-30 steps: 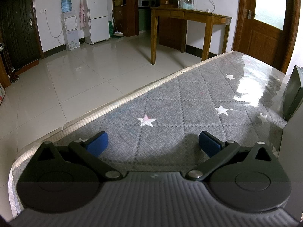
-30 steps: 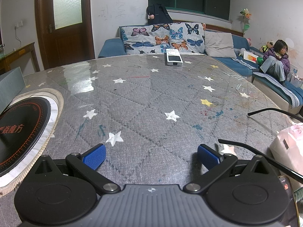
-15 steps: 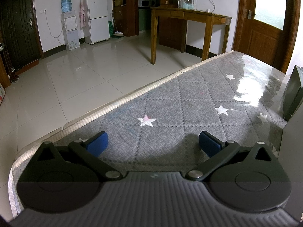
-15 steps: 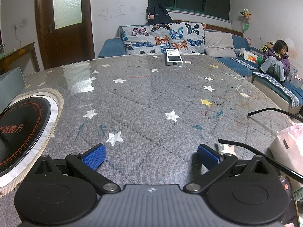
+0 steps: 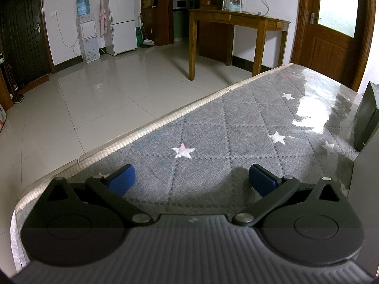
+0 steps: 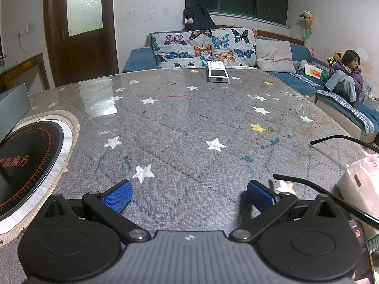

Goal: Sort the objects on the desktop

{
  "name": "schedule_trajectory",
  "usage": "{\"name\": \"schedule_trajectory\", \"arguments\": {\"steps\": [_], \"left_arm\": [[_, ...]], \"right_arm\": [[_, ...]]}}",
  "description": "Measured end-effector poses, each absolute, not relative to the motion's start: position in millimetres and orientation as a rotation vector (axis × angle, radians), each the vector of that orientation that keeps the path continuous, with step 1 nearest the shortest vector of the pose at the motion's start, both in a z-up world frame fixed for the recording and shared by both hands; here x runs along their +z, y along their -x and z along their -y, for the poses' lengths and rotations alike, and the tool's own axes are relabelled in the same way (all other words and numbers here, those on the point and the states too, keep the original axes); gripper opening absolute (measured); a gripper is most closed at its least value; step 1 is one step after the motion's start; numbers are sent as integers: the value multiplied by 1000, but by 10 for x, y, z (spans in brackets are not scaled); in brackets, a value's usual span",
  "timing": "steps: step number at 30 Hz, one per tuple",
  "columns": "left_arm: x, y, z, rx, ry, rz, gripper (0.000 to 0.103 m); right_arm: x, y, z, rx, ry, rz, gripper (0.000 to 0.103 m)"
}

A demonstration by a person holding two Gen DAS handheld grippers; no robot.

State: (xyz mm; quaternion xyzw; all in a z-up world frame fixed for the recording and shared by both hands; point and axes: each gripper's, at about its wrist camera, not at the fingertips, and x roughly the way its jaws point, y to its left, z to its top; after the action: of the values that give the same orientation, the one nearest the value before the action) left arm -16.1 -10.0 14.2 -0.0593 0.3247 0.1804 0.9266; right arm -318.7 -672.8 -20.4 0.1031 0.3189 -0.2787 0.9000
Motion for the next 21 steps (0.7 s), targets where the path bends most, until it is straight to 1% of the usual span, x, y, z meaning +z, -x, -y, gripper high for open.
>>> {"name": "schedule_trajectory", "arguments": {"steps": [21], "left_arm": [[145,171,40,329,104,-689,103]], "right_arm": [[-198,3179,6508,-666,-251,-646,103]]}}
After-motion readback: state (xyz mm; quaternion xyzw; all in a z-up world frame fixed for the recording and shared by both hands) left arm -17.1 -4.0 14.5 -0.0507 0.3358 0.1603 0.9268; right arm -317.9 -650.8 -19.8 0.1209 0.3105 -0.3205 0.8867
